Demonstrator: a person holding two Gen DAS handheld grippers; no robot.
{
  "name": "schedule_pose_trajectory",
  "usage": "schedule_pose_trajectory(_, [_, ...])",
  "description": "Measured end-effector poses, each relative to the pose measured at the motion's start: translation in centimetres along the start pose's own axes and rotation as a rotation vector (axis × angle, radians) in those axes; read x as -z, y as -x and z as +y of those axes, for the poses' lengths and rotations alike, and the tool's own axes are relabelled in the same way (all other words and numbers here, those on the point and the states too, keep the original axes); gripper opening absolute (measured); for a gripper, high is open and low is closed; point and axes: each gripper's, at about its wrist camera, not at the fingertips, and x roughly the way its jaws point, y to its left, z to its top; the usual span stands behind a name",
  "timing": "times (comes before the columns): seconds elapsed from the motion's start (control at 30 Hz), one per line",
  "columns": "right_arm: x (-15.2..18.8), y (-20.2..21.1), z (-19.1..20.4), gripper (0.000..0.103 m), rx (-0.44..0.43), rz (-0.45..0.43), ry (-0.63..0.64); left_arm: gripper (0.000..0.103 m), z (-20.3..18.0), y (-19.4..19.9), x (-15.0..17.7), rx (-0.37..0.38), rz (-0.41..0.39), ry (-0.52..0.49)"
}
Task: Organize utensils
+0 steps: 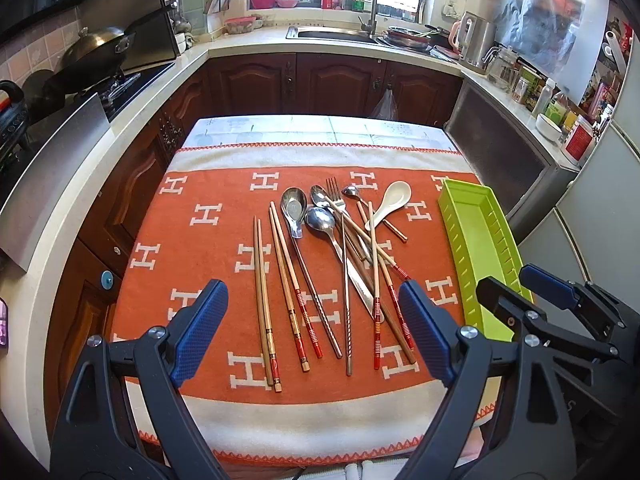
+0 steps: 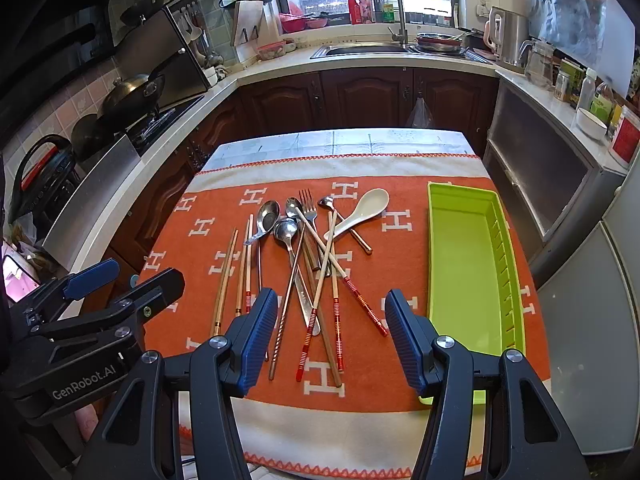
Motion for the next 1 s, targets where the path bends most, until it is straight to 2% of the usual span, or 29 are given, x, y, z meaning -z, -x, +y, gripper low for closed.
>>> schedule_pose_trajectory(0.43, [0.1, -1.1, 0.3, 0.057, -0.001, 0.036, -0.003, 0.086, 0.6, -1.2, 0.3, 0.013, 0.034, 0.003])
schedule_pose_trajectory(0.63, [0.0, -1.6, 0.2, 0.057, -0.009, 0.053, -0.020, 0.086, 0.5, -1.6, 0.4, 0.049, 0.045, -0.005])
schedule_pose_trajectory(0.87, [-0.2, -2.7, 0.3, 0.057, -0.037, 0.082, -0.016, 0.086, 1.2, -2.7, 0.5, 0.085, 0.096, 0.015])
schedule_pose_trajectory(1.0, [-0.9, -3.3, 0.6, 0.057, -0.056, 0.085, 0.000, 0.086, 2.0, -2.9, 0.1, 0.121, 0.078, 0.019])
